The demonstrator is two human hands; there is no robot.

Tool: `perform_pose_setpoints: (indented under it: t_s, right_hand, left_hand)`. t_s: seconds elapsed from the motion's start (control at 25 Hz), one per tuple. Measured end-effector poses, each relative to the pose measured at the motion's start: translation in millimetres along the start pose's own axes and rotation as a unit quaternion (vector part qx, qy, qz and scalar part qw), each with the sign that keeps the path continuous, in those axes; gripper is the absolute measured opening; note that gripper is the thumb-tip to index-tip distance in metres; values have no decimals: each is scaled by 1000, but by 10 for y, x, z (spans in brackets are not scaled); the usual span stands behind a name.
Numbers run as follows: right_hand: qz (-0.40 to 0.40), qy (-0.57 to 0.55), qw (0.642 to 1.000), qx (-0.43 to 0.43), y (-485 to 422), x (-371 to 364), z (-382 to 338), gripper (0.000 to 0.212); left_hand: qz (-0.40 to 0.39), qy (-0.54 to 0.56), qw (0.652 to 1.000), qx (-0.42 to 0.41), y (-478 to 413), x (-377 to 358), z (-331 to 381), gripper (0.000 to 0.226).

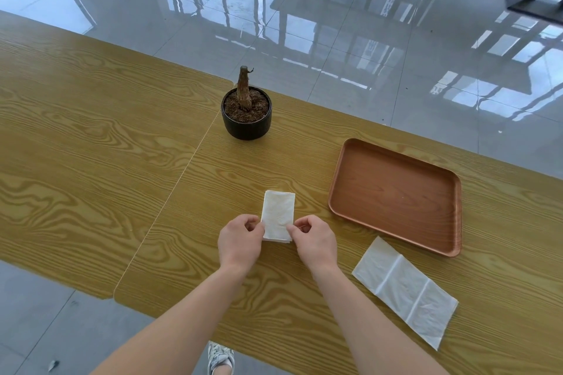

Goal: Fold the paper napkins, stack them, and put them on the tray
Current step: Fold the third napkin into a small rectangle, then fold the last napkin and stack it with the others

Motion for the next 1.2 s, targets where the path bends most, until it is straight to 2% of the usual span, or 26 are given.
perform_pose_setpoints:
  t_s: [0.12, 0.48, 0.84, 1.04, 1.2]
  right_hand:
    - [-5, 35, 999, 9, 35, 4, 15, 18]
    - [-33, 2, 999, -15, 22, -77, -39, 21]
    - [-24, -60, 998, -15, 182, 250, 218, 10]
    - [35, -87, 995, -21, 433, 891, 908, 9]
    - [120, -34, 992, -10, 682, 1490, 1514, 7]
  left_hand:
    - [-2, -13, 1000, -13, 26, -2, 33, 25]
    - [-4, -10, 1000, -14, 3, 22, 66, 23]
    - [-1, -25, 999, -21, 46, 108, 42, 24]
    - [31, -41, 993, -105, 383, 113, 111, 22]
    - [-52, -61, 974, -210, 893, -391, 405, 22]
Point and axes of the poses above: each hand's wrist, its own y-axis away from the middle knuckle, its own x-axis out of the back of the hand, z = x × y, the point moved 8 cm from there along -y, towards the middle knuckle, and after that the axes turned 4 degrees about z, right-handed, at the moved point
